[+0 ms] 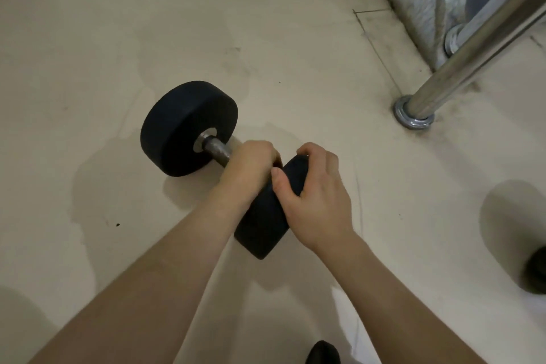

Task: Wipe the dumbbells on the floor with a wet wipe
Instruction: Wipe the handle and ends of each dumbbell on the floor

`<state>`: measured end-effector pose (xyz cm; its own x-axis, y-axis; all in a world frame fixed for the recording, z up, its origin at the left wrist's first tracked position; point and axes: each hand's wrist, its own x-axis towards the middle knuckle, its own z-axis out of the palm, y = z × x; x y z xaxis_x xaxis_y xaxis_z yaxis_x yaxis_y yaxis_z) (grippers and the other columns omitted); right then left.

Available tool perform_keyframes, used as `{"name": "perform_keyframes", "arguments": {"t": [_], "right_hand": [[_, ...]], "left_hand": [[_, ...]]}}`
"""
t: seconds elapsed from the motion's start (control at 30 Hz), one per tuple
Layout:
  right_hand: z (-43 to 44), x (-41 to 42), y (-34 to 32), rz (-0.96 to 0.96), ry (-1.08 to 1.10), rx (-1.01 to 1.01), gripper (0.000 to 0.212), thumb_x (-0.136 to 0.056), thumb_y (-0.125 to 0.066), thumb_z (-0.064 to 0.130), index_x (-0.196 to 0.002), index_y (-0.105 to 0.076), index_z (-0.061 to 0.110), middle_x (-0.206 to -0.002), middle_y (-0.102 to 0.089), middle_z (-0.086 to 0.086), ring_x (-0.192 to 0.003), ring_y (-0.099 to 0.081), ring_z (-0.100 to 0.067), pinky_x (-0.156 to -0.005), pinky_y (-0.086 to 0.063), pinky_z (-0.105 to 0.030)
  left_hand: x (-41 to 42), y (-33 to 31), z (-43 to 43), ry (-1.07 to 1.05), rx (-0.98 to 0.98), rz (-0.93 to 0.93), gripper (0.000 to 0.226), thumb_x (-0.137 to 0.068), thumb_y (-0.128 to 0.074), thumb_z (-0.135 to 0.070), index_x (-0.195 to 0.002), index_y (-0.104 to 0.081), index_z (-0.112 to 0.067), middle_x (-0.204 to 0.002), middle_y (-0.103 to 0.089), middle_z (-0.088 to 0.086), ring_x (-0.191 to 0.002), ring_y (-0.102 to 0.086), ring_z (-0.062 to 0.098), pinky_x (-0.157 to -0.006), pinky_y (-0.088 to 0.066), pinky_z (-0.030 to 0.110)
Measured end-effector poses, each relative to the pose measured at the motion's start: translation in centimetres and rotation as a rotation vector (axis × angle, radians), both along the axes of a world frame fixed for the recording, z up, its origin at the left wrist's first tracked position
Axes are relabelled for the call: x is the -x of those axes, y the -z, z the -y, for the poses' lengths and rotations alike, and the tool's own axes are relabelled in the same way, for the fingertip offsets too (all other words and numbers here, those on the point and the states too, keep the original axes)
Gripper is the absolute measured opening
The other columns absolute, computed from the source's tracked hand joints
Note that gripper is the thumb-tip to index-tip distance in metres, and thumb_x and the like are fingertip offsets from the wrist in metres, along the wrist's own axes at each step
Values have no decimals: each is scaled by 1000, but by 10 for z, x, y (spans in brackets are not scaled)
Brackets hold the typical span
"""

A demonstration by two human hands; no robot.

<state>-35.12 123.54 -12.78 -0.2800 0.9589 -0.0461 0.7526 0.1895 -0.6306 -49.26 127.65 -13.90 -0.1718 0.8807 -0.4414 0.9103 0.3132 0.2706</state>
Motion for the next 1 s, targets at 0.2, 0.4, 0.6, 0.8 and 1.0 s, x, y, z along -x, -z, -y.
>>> {"name": "perform_keyframes", "arguments": {"t": [0.2, 0.4, 0.6, 0.8, 1.0], "right_hand": [[-3, -1, 4, -29, -10, -25, 45, -80, -48, 62, -112, -37, 32, -113, -40, 7, -93, -51, -14, -78, -50, -33], [-9, -3, 6, -51, 12, 4, 46, -79, -43, 64, -112, -37, 33, -110, -41, 5, -93, -52, -17, -77, -51, -36], [-11, -3, 7, -53, 20, 38, 41, -81, -45, 63, -110, -37, 35, -109, -41, 5, -93, -53, -18, -78, -52, -40], [-8, -6, -1, -40, -5, 78, 39, -82, -43, 62, -110, -37, 35, -110, -41, 5, -93, -54, -19, -77, -50, -38], [-13, 0, -18, 120, 28, 159, 37, -94, -40, 49, -122, -43, 25, -123, -47, -7, -108, -51, -28, -90, -41, -41]], "left_hand": [[50, -8, 15, -7, -247, -42, 18, -83, -63, -6, -93, -75, -15, -83, -61, -4, -83, -57, 15, -77, -44, 26], [14, 0, 52, -76, -409, 57, 21, -84, -62, -5, -100, -73, -13, -95, -67, 2, -82, -56, 12, -85, -44, 25], [42, 22, 52, -412, -616, -19, 19, -91, -60, -16, -104, -73, -14, -110, -68, 3, -99, -62, 20, -89, -47, 29], [16, 41, 124, -772, -395, 216, 8, -85, -68, -23, -86, -76, -22, -85, -72, -5, -81, -63, 13, -73, -43, 23], [26, -23, 157, -1172, -653, 1117, 15, -91, -60, -8, -83, -72, -13, -72, -68, 1, -64, -60, 9, -61, -49, 17]]}}
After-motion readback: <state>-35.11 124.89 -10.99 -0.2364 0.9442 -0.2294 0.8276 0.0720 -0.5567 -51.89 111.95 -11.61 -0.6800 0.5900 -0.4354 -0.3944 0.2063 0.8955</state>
